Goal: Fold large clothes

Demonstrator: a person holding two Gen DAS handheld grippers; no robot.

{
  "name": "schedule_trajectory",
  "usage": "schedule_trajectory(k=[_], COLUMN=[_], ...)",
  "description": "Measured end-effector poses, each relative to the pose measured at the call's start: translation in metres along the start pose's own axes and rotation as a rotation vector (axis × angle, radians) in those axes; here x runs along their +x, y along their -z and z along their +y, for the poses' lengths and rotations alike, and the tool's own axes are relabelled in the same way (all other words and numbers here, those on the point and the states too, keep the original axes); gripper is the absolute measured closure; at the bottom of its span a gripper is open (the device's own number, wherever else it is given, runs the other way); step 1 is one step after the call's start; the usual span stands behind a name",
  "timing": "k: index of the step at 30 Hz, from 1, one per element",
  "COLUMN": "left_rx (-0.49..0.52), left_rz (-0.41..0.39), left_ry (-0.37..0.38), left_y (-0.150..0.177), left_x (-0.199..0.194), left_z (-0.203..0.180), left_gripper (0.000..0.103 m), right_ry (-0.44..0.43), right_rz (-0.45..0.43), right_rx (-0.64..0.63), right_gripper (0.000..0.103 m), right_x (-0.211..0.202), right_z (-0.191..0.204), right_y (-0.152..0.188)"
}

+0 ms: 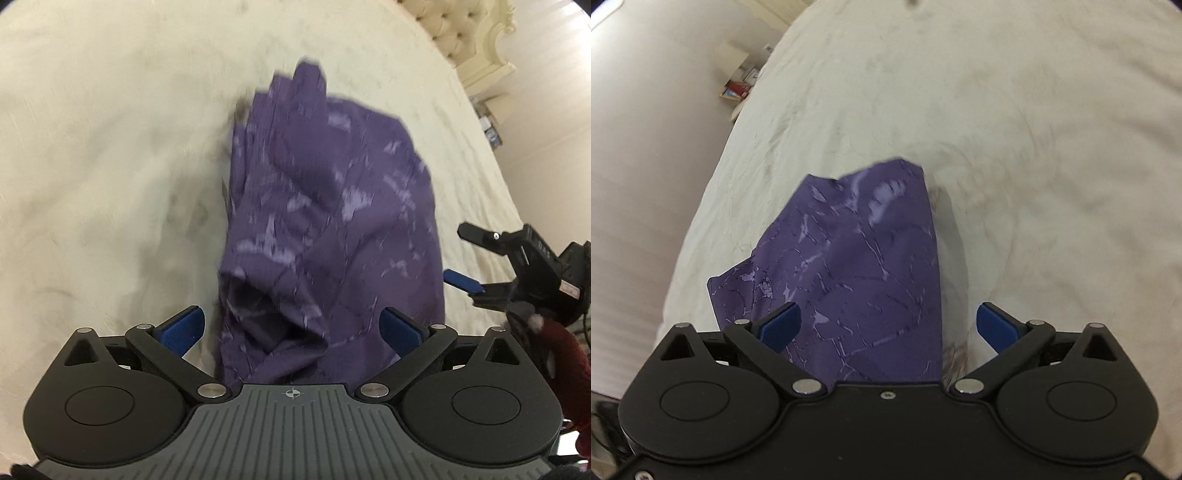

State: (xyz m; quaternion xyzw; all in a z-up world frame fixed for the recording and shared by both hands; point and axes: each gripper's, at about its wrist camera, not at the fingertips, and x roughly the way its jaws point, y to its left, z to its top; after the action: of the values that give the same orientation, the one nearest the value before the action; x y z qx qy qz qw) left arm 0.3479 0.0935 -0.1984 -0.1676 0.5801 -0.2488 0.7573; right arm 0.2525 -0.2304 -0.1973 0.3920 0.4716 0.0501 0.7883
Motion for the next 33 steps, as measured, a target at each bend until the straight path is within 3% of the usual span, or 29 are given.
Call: schedule_trajectory(k=[11, 24, 26, 28, 31, 33], left_rx=[-0.085, -0.133, -0.149, -0.150, -0.116, -0.106], left_rz=[0.089, 0.146, 0.146, 0.135, 0.100, 0.078], left_ry=[0.062, 0.138, 0.170, 0.194, 0.207, 0.223], left_y=[0.002, -0.003, -0.001, -0.001, 0.007, 0.012], left_x=[0.033, 0.045, 0.039, 0.036, 0.028, 0.026], left_z=[0.006, 0.025, 0.030, 0.030, 0.019, 0.007], left_gripper=[0.000, 0.000, 0.006, 0.018, 0.020, 0.020], right_ry=[-0.076, -0.187, -0.185, -0.160, -0.159, -0.172], right_rz=[0.124, 0.167, 0.172, 0.173, 0.178, 0.168], right_rx=[0.052, 0.079, 0.078, 0.047, 0.000, -0.045], right_gripper=[0.000, 0.000, 0.006, 0.020, 0.036, 0.039], right_x=[0.045, 0.063, 0.060, 0.054, 0.041, 0.028], right_z=[-0.008, -0.017, -0.018, -0.016, -0.015, -0.014], right_y=[0.006, -0.004, -0.004, -0.005, -0.007, -0.012])
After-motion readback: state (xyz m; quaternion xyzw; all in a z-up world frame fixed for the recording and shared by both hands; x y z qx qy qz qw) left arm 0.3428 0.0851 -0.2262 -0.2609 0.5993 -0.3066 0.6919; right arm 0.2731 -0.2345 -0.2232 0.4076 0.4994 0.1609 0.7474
